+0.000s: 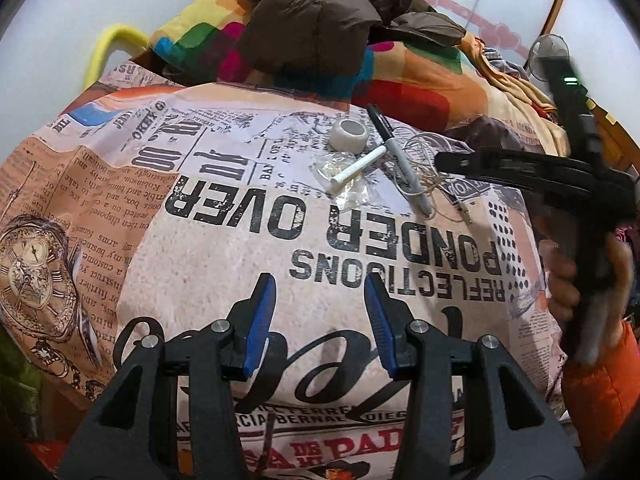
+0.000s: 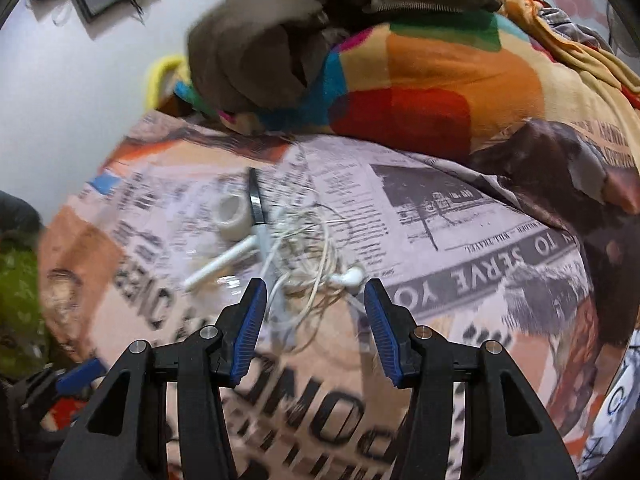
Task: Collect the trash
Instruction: 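Grasp the white earphones with right gripper while left gripper grasps black Sharpie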
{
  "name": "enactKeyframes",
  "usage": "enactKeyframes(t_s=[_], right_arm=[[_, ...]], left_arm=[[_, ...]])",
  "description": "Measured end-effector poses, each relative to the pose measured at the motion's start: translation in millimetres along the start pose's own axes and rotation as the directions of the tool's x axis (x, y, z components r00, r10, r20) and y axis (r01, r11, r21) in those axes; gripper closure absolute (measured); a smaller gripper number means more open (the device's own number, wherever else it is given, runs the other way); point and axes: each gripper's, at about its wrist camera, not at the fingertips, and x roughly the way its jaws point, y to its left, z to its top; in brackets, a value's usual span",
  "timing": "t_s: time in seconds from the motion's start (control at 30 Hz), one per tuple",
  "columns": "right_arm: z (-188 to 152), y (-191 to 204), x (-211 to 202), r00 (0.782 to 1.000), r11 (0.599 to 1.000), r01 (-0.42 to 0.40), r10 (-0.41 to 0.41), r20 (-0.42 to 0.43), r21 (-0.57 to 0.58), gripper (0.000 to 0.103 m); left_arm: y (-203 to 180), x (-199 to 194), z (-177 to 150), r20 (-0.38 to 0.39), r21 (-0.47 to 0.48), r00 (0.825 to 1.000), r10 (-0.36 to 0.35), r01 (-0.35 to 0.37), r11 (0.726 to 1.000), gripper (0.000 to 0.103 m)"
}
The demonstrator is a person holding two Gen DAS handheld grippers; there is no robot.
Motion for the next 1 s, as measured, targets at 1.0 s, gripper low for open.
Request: enactKeyframes(t_s=[1.0], right_arm=[[-99, -33, -54, 0.999, 0.995, -0.026, 0.029, 0.023, -0.091, 0.075]], left_arm=[[-61, 45, 38, -0.041, -0.148, 0.992, -0.124, 0.116, 0.982, 0.058]])
